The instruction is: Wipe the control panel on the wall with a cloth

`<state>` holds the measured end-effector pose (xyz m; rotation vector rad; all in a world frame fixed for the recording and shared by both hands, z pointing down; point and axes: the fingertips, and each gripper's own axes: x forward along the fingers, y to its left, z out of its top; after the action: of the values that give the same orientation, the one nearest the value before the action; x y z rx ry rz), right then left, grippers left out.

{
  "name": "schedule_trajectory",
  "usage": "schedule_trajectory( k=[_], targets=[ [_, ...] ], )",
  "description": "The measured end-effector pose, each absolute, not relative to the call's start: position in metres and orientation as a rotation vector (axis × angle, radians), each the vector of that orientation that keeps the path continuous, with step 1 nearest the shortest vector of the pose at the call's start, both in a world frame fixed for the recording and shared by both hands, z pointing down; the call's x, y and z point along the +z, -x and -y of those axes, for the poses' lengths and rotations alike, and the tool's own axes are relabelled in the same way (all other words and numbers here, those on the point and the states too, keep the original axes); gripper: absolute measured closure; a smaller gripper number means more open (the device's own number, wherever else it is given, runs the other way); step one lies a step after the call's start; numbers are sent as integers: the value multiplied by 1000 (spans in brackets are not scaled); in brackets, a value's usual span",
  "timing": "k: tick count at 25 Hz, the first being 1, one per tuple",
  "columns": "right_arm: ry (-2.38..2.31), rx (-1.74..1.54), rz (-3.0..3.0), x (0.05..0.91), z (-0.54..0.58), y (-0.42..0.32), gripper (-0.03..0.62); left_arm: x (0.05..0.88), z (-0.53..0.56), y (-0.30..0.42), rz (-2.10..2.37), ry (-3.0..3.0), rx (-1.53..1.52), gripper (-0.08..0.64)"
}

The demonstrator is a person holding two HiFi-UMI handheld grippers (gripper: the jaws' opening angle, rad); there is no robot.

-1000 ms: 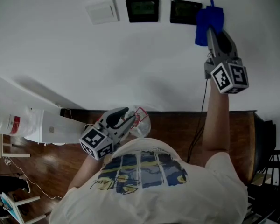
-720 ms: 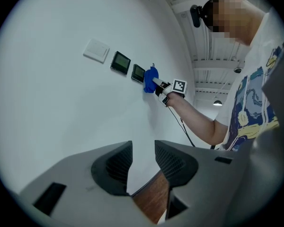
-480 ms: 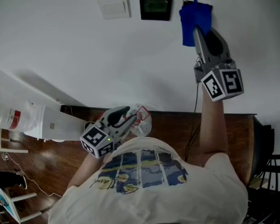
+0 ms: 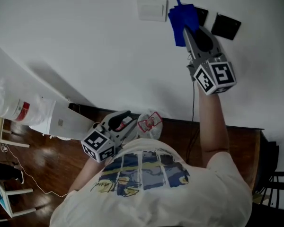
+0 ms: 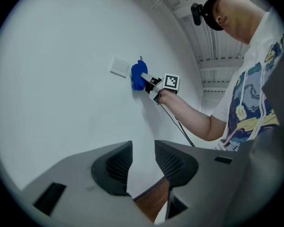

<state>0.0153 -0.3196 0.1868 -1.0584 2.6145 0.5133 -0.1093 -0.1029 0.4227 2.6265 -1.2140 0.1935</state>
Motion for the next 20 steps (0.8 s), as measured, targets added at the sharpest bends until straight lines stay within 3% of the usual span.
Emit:
schedule_trajectory(
  k=[10,20],
  targets=[
    [1202,508,-2568,189,335,-47,523,429,104,128,1215,-2606,165,433],
    [1401,532,-2474,183,336,-149,523,431,126,71,1075,-2668,159,433]
  ],
)
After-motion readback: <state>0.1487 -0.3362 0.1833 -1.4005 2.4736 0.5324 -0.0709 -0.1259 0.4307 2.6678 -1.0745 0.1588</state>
